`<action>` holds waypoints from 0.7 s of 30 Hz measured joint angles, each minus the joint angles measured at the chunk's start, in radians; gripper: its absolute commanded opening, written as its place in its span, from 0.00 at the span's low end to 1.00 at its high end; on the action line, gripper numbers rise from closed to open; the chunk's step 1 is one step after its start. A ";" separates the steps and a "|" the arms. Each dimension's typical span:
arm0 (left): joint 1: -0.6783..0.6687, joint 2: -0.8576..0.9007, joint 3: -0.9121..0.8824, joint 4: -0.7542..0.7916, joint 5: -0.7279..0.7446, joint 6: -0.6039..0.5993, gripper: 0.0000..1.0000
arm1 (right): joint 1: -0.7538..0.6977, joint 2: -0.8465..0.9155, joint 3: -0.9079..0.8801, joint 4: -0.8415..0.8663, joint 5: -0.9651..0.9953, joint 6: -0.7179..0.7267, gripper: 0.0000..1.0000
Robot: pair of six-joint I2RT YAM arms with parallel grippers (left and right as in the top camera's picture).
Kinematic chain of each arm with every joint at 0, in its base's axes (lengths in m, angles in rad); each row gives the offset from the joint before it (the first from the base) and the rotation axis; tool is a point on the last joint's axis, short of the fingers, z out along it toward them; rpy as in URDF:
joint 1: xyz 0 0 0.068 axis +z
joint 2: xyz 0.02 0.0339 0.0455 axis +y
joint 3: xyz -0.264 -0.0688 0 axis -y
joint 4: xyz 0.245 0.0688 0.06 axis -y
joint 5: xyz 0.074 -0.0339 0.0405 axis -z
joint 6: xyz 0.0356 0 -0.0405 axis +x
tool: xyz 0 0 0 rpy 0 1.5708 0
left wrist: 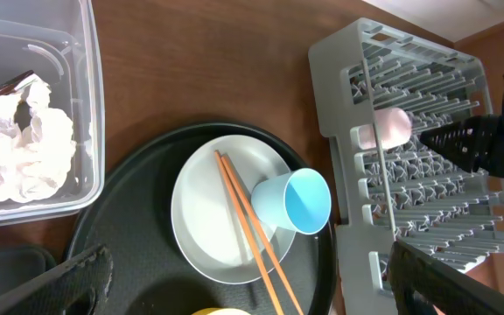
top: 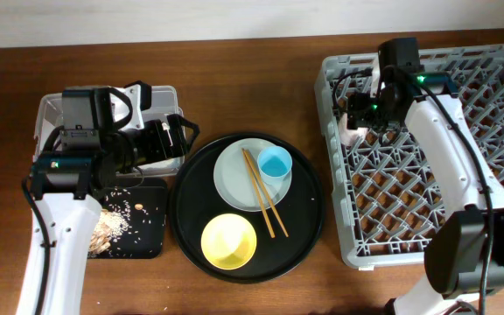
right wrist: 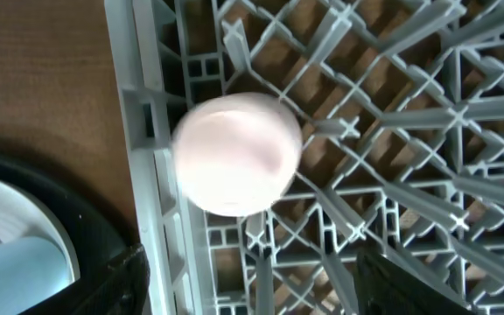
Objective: Sort waste into correct bins and load items into the dishwasher rack
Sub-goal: 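Lower the pink cup into the rack's back-left slot and release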
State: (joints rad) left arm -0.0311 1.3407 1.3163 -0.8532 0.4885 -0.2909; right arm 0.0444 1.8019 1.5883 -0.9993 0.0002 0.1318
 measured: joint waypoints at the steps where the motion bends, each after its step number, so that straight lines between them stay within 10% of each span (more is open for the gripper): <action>1: 0.000 0.000 0.000 0.000 0.000 0.000 0.99 | 0.000 -0.005 0.000 -0.004 0.000 0.000 0.75; 21: -0.053 0.014 0.000 0.023 -0.030 -0.097 0.99 | 0.000 -0.561 0.009 -0.400 -0.166 0.000 0.99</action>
State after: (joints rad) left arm -0.0845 1.3544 1.3159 -0.8303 0.4587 -0.3878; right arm 0.0444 1.2407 1.5974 -1.3994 -0.1654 0.1314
